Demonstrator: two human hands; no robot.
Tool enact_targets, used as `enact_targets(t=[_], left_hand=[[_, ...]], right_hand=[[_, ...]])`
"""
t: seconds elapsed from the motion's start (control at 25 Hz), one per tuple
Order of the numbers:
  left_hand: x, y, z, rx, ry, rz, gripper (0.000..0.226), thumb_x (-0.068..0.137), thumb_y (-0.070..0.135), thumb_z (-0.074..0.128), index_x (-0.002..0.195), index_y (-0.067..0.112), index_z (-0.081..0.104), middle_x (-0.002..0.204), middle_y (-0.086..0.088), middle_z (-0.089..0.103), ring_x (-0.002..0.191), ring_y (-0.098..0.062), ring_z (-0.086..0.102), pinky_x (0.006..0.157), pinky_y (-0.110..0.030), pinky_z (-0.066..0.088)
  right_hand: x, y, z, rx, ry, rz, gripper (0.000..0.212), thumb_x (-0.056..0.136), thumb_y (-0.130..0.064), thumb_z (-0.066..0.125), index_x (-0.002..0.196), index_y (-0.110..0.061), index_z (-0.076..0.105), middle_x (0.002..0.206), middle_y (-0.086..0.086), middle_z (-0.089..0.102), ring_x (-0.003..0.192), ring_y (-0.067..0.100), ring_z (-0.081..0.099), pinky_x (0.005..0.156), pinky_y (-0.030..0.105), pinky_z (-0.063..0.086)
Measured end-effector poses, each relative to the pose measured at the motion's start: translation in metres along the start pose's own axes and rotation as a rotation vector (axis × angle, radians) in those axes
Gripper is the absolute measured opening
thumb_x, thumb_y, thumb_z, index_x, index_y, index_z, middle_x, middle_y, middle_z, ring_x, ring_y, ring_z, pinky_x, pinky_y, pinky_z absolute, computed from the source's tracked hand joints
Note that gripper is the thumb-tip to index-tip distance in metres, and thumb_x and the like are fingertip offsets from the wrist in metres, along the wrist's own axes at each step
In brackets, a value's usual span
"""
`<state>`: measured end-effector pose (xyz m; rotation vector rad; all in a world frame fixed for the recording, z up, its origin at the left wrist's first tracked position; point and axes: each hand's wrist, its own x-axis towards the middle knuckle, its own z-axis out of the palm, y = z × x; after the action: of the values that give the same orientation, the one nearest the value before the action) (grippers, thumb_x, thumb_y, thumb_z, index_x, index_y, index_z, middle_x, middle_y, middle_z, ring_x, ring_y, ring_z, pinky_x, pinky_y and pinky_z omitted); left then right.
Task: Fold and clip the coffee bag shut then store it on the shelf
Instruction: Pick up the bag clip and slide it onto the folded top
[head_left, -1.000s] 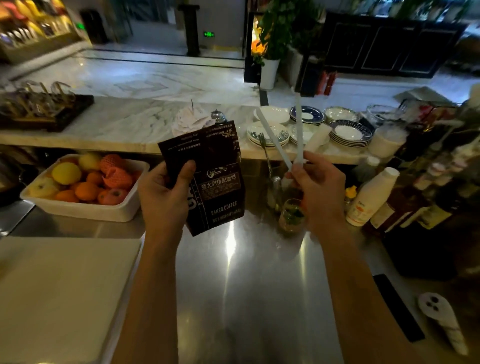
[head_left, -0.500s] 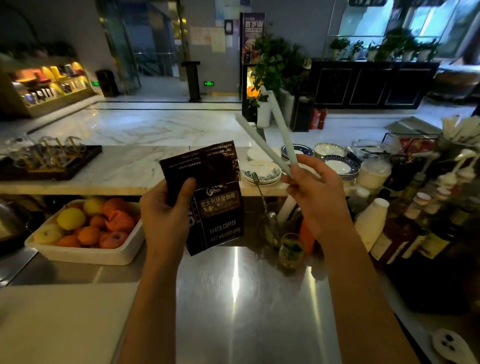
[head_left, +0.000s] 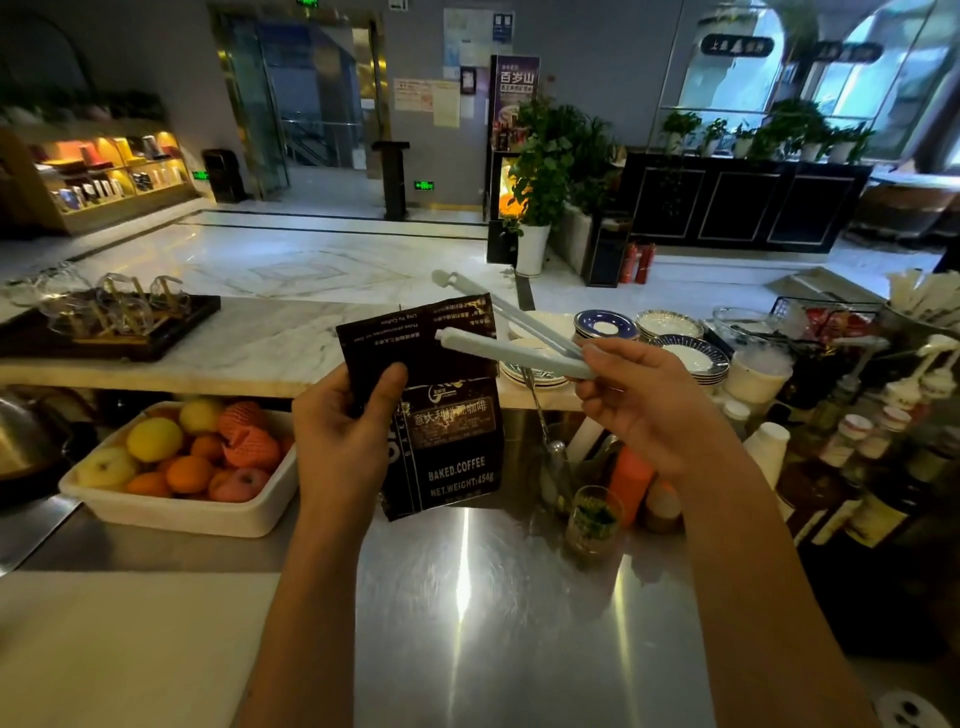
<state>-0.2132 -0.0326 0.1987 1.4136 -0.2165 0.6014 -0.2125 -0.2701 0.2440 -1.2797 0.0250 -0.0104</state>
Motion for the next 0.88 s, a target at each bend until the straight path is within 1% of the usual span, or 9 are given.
enact_targets(t=[0.2,0.32,0.44,0.52,0.6,0.72,0.8,0.88], left_hand=[[-0.006,0.0,-0.004,-0.011,-0.013,0.003,0.014,0.091,0.014,0.063,0.097,0.023,0.072,0.09,0.004,0.078,0.088,-0.02,0.074,0.074,-0.037,0.059],[-0.008,-0.001,-0.005,0.007,-0.031,0.014,0.013,0.091,0.014,0.063,0.099,0.019,0.072,0.091,0.001,0.078,0.089,-0.02,0.074,0.075,-0.038,0.059],[-0.01,-0.001,-0.004,0.014,-0.05,0.015,0.014,0.09,0.012,0.063,0.098,0.02,0.072,0.089,0.006,0.078,0.086,-0.018,0.074,0.074,-0.036,0.06],[-0.012,-0.001,-0.002,0.02,-0.083,0.022,0.017,0.089,0.011,0.063,0.099,0.023,0.071,0.09,0.009,0.078,0.087,-0.015,0.074,0.075,-0.033,0.059],[-0.014,-0.003,0.0,0.036,-0.098,0.015,0.016,0.087,0.014,0.065,0.1,0.021,0.071,0.091,0.008,0.077,0.089,-0.016,0.074,0.078,-0.036,0.06],[-0.017,-0.007,0.003,0.035,-0.076,-0.008,0.018,0.085,0.021,0.066,0.102,0.018,0.071,0.096,0.002,0.077,0.093,-0.019,0.073,0.08,-0.046,0.059],[-0.018,-0.009,0.002,0.043,-0.064,-0.011,0.017,0.086,0.019,0.066,0.102,0.016,0.072,0.095,-0.001,0.077,0.093,-0.021,0.073,0.08,-0.049,0.059],[-0.019,-0.009,-0.001,0.043,-0.052,-0.018,0.016,0.085,0.019,0.068,0.1,0.019,0.073,0.094,0.0,0.077,0.092,-0.02,0.074,0.081,-0.05,0.059]], right_hand=[[0.001,-0.004,-0.002,0.103,0.094,-0.05,0.01,0.09,-0.008,0.061,0.094,-0.006,0.07,0.073,0.005,0.072,0.058,0.009,0.063,0.054,0.019,0.054],[0.001,-0.004,0.001,0.045,0.051,-0.017,0.011,0.09,-0.008,0.061,0.095,-0.005,0.071,0.079,0.007,0.069,0.06,0.01,0.062,0.055,0.019,0.055],[0.001,-0.002,0.008,0.012,-0.011,0.019,0.011,0.09,-0.009,0.062,0.095,-0.005,0.07,0.079,0.008,0.068,0.06,0.01,0.061,0.054,0.019,0.054],[0.0,-0.001,0.015,-0.006,-0.06,0.029,0.011,0.091,-0.013,0.061,0.091,-0.007,0.071,0.076,0.005,0.068,0.06,0.009,0.06,0.054,0.018,0.054],[0.0,0.001,0.022,-0.028,-0.083,0.009,0.014,0.091,-0.016,0.06,0.086,-0.008,0.071,0.074,0.003,0.068,0.061,0.008,0.06,0.055,0.018,0.054],[-0.002,0.007,0.033,-0.029,-0.066,-0.066,0.019,0.093,-0.018,0.059,0.083,-0.01,0.073,0.077,0.003,0.065,0.065,0.008,0.06,0.061,0.019,0.055],[-0.002,0.015,0.039,-0.054,-0.005,-0.123,0.022,0.093,-0.023,0.059,0.08,-0.015,0.075,0.076,0.002,0.065,0.068,0.008,0.059,0.066,0.02,0.055],[-0.003,0.024,0.046,-0.061,0.061,-0.129,0.025,0.092,-0.029,0.059,0.076,-0.019,0.076,0.078,0.0,0.066,0.076,0.011,0.06,0.076,0.027,0.055]])
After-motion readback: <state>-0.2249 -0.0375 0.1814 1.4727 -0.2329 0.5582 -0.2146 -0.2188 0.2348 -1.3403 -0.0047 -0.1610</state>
